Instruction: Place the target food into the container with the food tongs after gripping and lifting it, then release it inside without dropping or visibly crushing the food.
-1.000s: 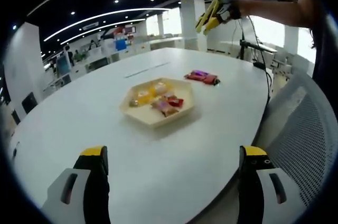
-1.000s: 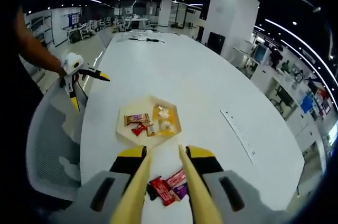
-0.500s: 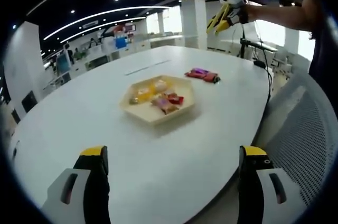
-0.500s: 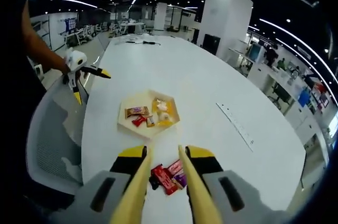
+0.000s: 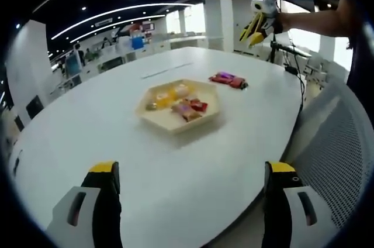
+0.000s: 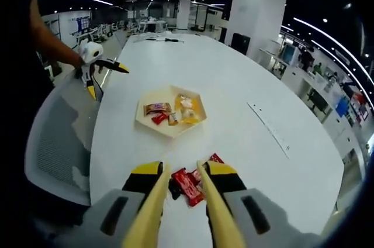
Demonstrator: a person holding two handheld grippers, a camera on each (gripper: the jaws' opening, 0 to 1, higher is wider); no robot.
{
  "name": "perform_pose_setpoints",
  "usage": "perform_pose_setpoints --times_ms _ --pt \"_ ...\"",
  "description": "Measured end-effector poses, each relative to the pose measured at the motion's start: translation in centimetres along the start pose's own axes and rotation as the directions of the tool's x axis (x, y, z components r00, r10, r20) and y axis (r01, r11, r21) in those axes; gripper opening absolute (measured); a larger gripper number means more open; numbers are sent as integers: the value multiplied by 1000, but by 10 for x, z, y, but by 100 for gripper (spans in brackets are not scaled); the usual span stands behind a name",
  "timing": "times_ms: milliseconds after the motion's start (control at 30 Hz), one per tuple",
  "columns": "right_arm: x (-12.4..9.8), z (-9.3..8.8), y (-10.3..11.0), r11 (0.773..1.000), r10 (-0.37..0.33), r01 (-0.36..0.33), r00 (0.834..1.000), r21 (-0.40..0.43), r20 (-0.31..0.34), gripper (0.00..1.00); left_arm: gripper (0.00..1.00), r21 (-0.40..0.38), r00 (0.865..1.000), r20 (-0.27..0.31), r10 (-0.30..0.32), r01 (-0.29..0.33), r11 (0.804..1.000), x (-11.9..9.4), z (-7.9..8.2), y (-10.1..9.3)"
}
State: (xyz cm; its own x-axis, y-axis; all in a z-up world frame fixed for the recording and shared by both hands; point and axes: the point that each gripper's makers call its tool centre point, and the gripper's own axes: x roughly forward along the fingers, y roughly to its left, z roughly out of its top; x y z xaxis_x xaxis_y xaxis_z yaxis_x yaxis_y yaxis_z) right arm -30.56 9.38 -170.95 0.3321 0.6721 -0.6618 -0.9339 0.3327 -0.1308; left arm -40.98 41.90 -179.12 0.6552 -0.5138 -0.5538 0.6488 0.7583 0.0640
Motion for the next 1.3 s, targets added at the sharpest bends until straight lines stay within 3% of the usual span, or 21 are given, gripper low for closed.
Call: perform_pose_setpoints --times_ms 633,1300 --pt "39 -61 12 995 76 -71 994 68 -73 26 99 20 1000 -6 -14 14 1000 1 0 -4" --pt "73 -88 20 989 128 -116 980 88 -151 26 98 23 1000 -16 -17 17 1000 3 -3 -4"
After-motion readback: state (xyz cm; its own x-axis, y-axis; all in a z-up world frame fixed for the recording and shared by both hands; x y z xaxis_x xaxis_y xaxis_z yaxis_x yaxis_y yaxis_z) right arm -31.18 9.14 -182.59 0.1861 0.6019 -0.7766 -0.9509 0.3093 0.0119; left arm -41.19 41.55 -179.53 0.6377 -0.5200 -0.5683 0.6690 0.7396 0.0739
